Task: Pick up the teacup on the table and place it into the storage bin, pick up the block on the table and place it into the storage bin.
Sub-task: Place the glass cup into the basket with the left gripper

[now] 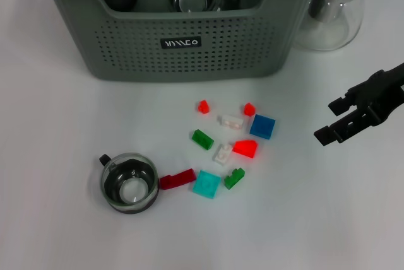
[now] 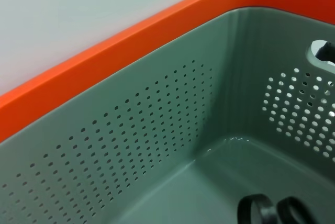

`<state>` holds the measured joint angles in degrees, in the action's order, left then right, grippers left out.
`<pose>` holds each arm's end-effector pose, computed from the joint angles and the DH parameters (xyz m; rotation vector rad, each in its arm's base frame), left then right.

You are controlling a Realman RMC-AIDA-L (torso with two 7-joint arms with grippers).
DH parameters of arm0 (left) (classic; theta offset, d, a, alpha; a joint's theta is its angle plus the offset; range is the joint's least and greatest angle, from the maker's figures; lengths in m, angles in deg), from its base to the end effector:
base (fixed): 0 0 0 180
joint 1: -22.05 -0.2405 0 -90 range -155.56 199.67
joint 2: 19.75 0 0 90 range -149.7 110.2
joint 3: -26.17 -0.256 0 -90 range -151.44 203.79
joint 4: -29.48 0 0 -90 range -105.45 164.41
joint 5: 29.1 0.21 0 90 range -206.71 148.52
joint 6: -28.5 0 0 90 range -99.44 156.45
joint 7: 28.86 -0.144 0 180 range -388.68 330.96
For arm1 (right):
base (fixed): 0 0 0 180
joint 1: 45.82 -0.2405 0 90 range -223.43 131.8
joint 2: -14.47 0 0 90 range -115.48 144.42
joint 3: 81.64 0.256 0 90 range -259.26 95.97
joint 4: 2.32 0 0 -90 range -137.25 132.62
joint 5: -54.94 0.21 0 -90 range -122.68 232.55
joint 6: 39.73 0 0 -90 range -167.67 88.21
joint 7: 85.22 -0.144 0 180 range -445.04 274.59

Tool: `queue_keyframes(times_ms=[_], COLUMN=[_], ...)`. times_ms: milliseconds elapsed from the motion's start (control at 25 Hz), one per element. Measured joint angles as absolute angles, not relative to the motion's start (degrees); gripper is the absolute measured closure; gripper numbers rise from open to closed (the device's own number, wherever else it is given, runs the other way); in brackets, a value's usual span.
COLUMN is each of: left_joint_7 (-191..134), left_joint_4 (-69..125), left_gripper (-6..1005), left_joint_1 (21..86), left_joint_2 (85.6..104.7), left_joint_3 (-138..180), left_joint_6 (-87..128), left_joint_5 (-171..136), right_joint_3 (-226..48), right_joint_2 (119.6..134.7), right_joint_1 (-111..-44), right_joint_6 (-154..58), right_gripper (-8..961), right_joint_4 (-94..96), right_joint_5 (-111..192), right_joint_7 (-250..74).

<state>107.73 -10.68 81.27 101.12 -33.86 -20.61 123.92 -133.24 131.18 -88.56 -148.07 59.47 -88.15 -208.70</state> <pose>-0.1348 0.4812 -0.0266 -2.3510 -0.7187 0.0842 0.1958 0.3501 0.0415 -2.9556 1.0096 -0.2642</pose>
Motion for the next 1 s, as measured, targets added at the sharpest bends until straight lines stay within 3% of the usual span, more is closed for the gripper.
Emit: queue_keyframes(times_ms=[80,720,1000], left_joint_7=[107.69,107.80,108.58], left_joint_4=[-10.68,-15.08,-24.08], left_gripper=[760,680,487], left_joint_1=[81.16,80.21,78.62], left_joint_2=[101.12,101.09,101.12], left_joint_3=[-33.85,-33.81,-32.83], left_joint_6=[-20.61,-23.76,-31.83], left_joint_5=[123.92,123.92,123.30], right_joint_3=[-133.24,-133.05,-132.77], right_joint_2=[131.18,131.09,130.70], right_joint_1=[-88.57,-88.62,-88.62], right_joint_6=[-148.07,-148.11,-148.12], right_gripper=[9,9,8], right_joint_4=[59.47,59.47,59.54], right_joint_5=[-88.15,-88.14,-87.89], right_joint_7=[-208.70,-208.43,-207.78])
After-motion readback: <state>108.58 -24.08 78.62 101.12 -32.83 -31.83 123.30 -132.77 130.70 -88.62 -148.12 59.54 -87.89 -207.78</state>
